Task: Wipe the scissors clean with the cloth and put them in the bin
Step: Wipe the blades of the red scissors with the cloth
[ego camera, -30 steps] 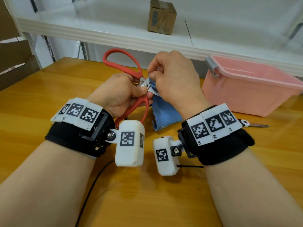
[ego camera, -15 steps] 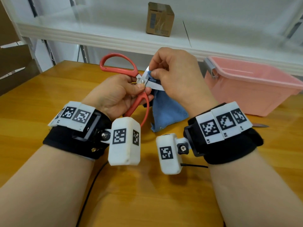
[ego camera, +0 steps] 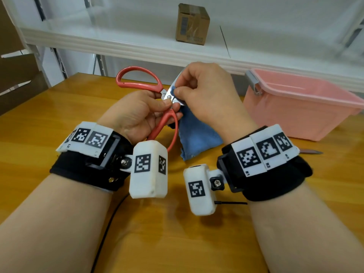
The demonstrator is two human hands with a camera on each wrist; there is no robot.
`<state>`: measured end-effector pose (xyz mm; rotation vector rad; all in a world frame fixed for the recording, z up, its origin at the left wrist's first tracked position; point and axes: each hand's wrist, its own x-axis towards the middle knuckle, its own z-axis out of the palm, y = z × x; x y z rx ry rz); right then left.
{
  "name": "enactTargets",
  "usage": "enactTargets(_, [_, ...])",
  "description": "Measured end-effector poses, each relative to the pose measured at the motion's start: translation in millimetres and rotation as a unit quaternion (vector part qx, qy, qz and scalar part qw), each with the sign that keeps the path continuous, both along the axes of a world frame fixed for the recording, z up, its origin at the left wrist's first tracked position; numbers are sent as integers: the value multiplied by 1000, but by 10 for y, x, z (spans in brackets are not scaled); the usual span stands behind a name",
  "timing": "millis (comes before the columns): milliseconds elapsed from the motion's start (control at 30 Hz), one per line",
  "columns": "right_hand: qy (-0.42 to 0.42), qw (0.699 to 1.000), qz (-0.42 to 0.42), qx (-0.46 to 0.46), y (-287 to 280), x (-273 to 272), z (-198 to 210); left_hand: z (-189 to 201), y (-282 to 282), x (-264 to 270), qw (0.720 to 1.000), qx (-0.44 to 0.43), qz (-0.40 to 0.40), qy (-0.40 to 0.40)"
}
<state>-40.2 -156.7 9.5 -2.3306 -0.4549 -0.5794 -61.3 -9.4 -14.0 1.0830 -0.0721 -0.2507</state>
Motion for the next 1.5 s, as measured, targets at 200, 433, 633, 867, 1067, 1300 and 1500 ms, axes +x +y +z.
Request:
enactTargets(200, [28, 999, 15, -16, -2, -42, 5, -43, -10, 15, 999, 38, -3, -23])
enactTargets(433, [13, 999, -25, -26, -5, -28, -30, -62, -44, 1, 995, 89, 3, -37])
enactTargets(633, [9, 999, -43, -12, -40, -23, 1, -75, -90, 4, 995, 88, 13, -40])
enactTargets(867, [22, 999, -48, -7, -36, -19, -29, -97, -71, 25, 994, 98, 8, -39])
enactTargets(1067, [45, 999, -23, 7, -45, -27, 1, -88, -64, 20, 996, 77, 9, -37])
enactTargets(1300, [39, 998, -52, 14, -46, -13, -19, -71, -46, -1, 995, 86, -12, -38])
enactTargets(1500, [42, 998, -38, -34, -54, -40, 30, -69, -55, -14, 996, 85, -13, -30])
